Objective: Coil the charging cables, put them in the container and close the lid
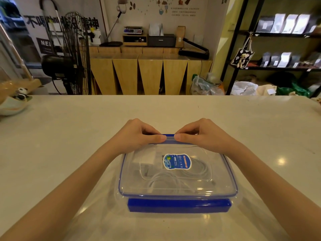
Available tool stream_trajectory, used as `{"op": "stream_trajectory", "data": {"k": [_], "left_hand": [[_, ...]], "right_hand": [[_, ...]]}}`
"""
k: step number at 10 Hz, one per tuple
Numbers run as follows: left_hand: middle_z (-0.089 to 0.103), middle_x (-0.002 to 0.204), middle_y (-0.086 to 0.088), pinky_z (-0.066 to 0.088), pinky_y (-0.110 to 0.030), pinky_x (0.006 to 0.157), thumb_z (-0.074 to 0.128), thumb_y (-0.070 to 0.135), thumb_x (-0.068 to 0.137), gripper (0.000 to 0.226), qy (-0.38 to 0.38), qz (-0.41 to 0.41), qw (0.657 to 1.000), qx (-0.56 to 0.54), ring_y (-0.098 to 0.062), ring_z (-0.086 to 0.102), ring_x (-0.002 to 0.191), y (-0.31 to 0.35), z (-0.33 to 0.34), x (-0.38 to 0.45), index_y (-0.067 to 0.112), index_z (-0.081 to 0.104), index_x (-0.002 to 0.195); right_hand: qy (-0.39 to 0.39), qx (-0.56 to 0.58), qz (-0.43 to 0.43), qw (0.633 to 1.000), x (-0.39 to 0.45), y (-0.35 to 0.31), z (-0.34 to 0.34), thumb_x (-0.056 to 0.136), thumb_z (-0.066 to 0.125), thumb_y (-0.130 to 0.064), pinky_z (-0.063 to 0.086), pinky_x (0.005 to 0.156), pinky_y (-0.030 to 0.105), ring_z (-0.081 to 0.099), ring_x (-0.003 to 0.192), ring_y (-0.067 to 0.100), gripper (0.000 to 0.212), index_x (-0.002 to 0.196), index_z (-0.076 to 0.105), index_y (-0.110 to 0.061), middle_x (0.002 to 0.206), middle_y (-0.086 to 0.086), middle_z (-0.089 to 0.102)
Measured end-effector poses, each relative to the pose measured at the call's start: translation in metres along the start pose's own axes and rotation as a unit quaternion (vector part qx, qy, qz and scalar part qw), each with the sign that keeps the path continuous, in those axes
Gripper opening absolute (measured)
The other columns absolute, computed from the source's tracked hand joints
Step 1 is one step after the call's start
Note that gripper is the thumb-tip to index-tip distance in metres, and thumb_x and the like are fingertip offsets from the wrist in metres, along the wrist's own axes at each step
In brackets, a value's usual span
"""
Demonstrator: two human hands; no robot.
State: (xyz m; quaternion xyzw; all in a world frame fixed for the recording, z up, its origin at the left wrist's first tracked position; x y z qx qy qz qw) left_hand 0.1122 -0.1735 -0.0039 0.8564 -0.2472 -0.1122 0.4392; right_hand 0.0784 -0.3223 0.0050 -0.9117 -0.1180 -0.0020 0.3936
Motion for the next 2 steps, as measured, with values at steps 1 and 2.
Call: {"op": "stream_trajectory", "data": {"k": [1,2], "left_hand": [[0.071,0.094,0.002,0.053,-0.022,0.074,0.066,0.036,0.075,0.032,0.019,0.033,0.996,0.081,-0.007,0.064,0.083,0.008,-0.002,-0.001,0.020,0.068,0.103],[0.063,0.098,0.009,0.048,-0.017,0.076,0.061,0.040,0.078,0.041,0.090,0.059,0.990,0.091,-0.003,0.059,0.087,0.020,-0.016,-0.004,0.021,0.059,0.115]], "right_hand": [[0.043,-0.027,-0.019,0.999,-0.001,-0.007,-0.007,0.081,0.062,-0.034,0.050,0.075,0.021,0.064,0.084,0.005,0.026,0.104,0.066,-0.023,0.090,-0.004,0.071],[0.125,-0.009,-0.063,0.990,-0.009,-0.024,-0.024,0.083,0.061,-0.027,0.051,0.083,0.028,0.062,0.089,0.006,0.027,0.110,0.061,-0.023,0.092,-0.006,0.068]]}}
Point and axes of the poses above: each hand's wrist, its own x-axis towards the middle knuckle, its own z-axis out of the palm, y = z × x, the point moved 8 cm from there along x, towards the middle knuckle
